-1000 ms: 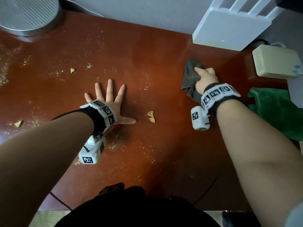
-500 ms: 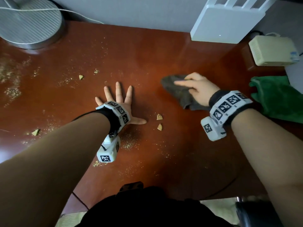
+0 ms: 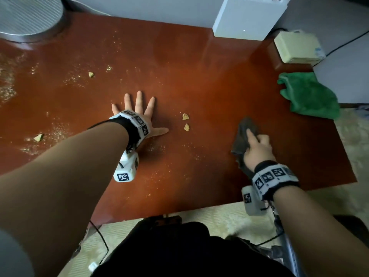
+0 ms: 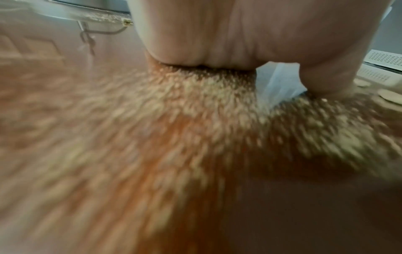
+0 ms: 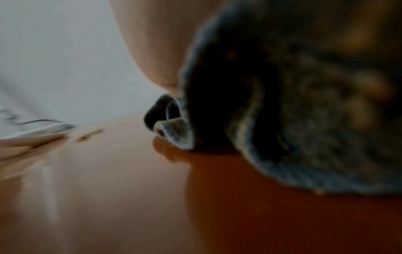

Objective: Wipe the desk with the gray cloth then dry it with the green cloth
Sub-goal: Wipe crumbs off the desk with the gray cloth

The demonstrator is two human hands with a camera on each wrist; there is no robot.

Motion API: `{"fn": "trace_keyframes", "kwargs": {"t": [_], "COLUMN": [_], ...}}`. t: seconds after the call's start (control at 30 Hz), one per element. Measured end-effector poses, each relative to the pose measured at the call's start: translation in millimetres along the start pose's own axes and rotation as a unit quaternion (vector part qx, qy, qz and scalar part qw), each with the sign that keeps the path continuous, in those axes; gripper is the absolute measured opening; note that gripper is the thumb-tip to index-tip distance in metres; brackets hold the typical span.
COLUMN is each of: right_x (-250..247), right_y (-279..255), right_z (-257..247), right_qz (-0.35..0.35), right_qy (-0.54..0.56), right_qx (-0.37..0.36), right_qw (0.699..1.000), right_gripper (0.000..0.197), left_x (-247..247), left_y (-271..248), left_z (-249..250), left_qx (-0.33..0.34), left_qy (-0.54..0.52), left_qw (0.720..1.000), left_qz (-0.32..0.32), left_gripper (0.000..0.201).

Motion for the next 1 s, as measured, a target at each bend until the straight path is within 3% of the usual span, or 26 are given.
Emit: {"fn": "trace_keyframes", "kwargs": {"t": [0.13,0.2,0.27,0.33,0.4,0.47,0.57,0.67,0.73,0.83,0.9,0.97,1.0], "right_x": [33.7,31.4,5.2,-18.9,-15.3,0.8,24.5,58.1,59.9,3.4,-35.2,-46.6,-42.9], "right_y": [-27.7,-33.0,-26.5,-19.3,-24.2,-34.4,-48.0,-69.2,-68.0,-31.3,-1.6,19.3,27.4], "right_z": [-66.7,-74.0,-54.9,-12.6,22.4,20.4,-33.0,-90.4,-103.4,-72.7,-23.1,19.3,28.1], "right_qz": [-0.059,-0.053,0.028,0.097,0.073,0.029,0.019,-0.046,-0.072,0.055,0.132,0.115,0.078], "right_qy": [-0.013,0.022,0.069,0.099,0.111,0.090,0.028,0.031,0.053,0.112,0.125,0.112,0.105], "right_qx": [-0.175,-0.207,-0.159,-0.030,0.114,0.142,-0.027,-0.207,-0.247,-0.166,-0.031,0.114,0.150], "right_qw": [0.983,0.977,0.984,0.990,0.984,0.985,0.999,0.977,0.965,0.978,0.983,0.980,0.980], "right_gripper": [0.059,0.056,0.057,0.060,0.063,0.064,0.064,0.058,0.055,0.055,0.058,0.061,0.061], "left_x": [30.1,45.5,59.8,68.1,69.6,68.4,65.9,61.9,57.8,53.7,51.9,51.7,51.8], "left_y": [-30.0,-45.9,-58.9,-66.8,-68.5,-67.0,-67.8,-67.8,-66.4,-62.3,-58.6,-55.9,-54.9], "left_z": [-8.4,-14.7,-24.4,-31.5,-33.5,-31.8,-31.6,-29.8,-29.4,-27.1,-25.7,-25.3,-25.4], "left_qx": [0.007,0.008,0.008,0.007,0.004,0.001,-0.012,-0.021,-0.030,-0.038,-0.039,-0.040,-0.040], "left_qy": [0.017,0.026,0.029,0.027,0.029,0.030,0.020,0.005,-0.003,-0.006,-0.009,-0.011,-0.010], "left_qw": [1.000,1.000,0.999,1.000,1.000,0.999,1.000,1.000,0.999,0.999,0.998,0.998,0.998], "left_qz": [-0.005,-0.009,-0.011,-0.006,-0.004,-0.011,-0.016,-0.018,-0.021,-0.032,-0.039,-0.046,-0.049], "left_gripper": [0.098,0.094,0.092,0.092,0.093,0.095,0.099,0.107,0.112,0.117,0.120,0.122,0.122]}}
Point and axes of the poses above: each hand's wrist, its own y-axis towards the middle knuckle, its own x-axis out of the palm, z = x × y, the point moved 8 cm from there along y, towards the middle knuckle, and after that the axes turned 8 degrees about -x, right-handed, at the moved point
